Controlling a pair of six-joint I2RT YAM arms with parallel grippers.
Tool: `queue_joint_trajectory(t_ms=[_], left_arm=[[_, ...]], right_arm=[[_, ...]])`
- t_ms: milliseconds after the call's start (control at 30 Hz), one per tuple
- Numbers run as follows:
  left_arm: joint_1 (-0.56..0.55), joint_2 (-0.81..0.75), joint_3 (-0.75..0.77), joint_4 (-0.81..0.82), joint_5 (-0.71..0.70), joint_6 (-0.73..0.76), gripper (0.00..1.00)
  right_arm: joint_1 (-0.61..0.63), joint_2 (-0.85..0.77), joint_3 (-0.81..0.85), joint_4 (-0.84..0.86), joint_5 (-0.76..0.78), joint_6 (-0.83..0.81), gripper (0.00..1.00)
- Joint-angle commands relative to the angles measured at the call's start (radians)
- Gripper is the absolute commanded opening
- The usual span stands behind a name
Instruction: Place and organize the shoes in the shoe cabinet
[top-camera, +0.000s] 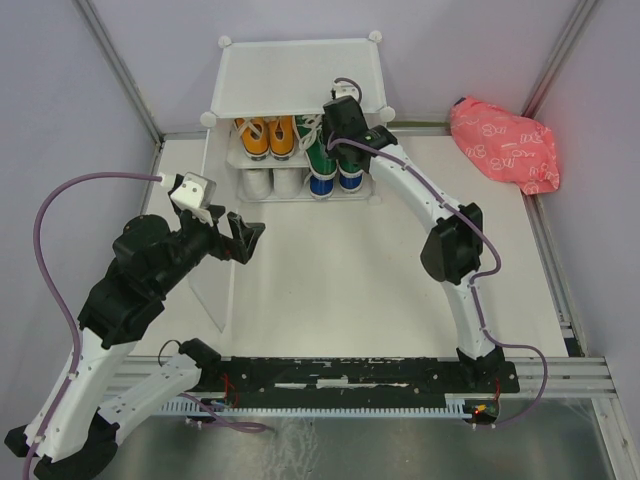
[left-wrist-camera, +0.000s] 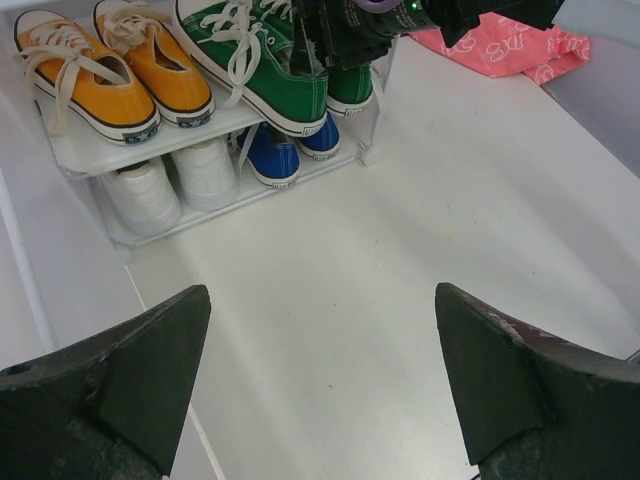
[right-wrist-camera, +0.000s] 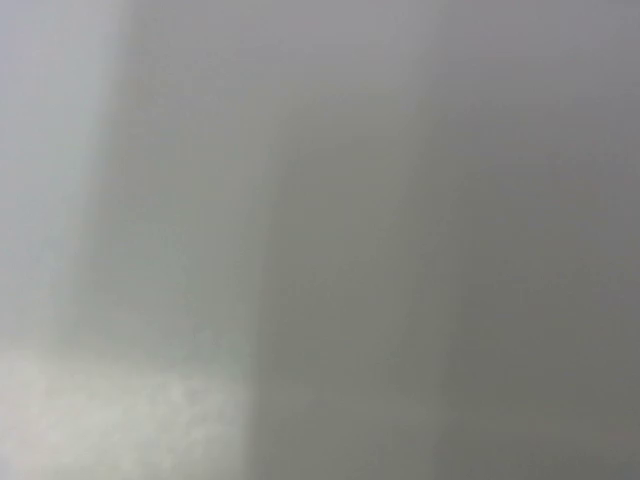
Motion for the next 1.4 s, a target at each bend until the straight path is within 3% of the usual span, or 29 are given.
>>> queue_joint_trajectory(t_ms=[0, 100, 167, 300, 633, 1167, 1367], left_arm=[[0.001, 0.002, 0.021, 0.009, 0.004, 0.012, 0.99], [0.002, 0.002, 0.020, 0.009, 0.005, 0.012, 0.99], [0.002, 0.003, 0.017, 0.009, 0.002, 0.014, 0.99], [0.001, 0.005, 0.011, 0.016, 0.001, 0.014, 0.99], [0.002, 0.012, -0.001, 0.031, 0.014, 0.010, 0.99], [0.002, 0.022, -0.018, 0.030, 0.003, 0.000, 0.99], [0.002, 0.018, -0.026, 0.029, -0.012, 0.000, 0.99]], right_arm=[[-0.015, -0.120, -0.022, 0.231, 0.017, 0.022, 0.60], [-0.004, -0.206, -0.132, 0.296, 0.005, -0.002, 0.67], [0.009, -0.268, -0.211, 0.340, 0.013, -0.035, 0.77], [0.023, -0.373, -0.346, 0.424, -0.022, -0.086, 0.80], [0.041, -0.494, -0.488, 0.324, 0.077, -0.116, 0.79], [0.026, -0.389, -0.505, 0.270, 0.071, -0.140, 0.73], [0.001, -0.342, -0.510, 0.284, 0.057, -0.109, 0.62]])
